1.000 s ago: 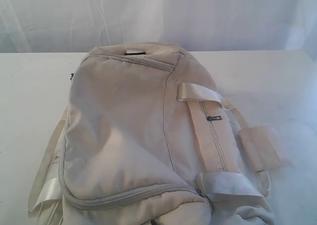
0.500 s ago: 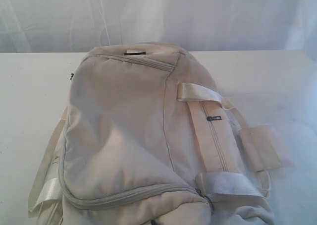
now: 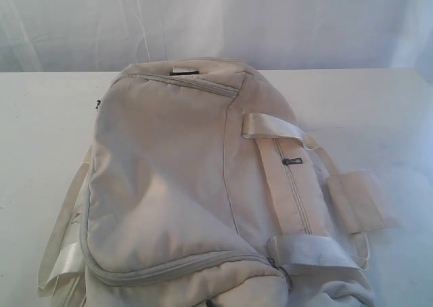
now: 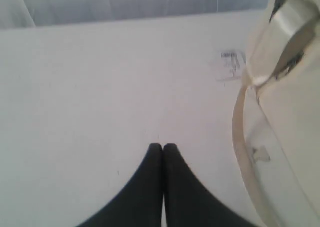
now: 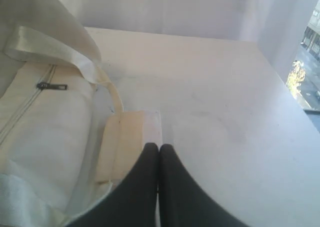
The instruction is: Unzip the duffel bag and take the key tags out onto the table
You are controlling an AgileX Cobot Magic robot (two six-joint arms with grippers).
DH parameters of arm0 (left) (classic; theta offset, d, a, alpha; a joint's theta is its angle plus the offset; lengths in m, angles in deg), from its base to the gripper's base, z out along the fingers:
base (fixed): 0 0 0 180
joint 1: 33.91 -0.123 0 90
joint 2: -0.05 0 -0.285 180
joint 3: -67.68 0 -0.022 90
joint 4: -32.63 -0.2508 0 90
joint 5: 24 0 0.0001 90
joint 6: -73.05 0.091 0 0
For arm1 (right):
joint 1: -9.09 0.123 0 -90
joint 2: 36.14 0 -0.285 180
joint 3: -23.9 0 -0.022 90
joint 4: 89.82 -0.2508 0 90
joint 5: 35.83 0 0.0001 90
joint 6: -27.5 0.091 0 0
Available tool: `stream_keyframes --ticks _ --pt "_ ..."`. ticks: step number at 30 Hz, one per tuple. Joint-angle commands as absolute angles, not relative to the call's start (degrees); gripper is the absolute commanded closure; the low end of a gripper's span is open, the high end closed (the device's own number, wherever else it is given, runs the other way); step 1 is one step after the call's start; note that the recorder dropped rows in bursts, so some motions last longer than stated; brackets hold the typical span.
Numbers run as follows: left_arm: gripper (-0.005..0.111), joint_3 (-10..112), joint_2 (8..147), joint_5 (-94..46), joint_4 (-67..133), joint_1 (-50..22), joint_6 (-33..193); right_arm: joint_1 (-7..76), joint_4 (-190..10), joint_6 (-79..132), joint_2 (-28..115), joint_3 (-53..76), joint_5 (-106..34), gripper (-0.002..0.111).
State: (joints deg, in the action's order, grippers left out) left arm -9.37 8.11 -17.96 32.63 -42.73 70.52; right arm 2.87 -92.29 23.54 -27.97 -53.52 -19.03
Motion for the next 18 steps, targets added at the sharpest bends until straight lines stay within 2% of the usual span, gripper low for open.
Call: stream_keyframes --ticks 1,5,11,15,18 --pt "0.107 -9.5 7.8 -29.9 32.3 -42.5 70.5 2.8 -91.9 23.3 -28.4 -53.3 -29.0 0.108" --pt "0.107 -9.5 7.8 -35.8 32.3 -42.5 70.5 2.8 -91.9 23.3 -28.4 -53.3 -36.3 0.108" --pt "0.107 -9.5 7.8 -36.4 32.3 -42.5 70.4 2.8 -92.7 23.8 -28.4 -53.3 -38.3 0.108" --pt "0.107 -9.5 7.8 -37.1 32.3 -42.5 70.4 2.8 -98.0 23.8 -28.4 -53.3 -39.0 0.108" --pt "0.107 -9.5 7.8 -42.9 32.6 -42.5 69.5 2.8 -107.7 25.4 -28.4 -53.3 -40.3 0.108"
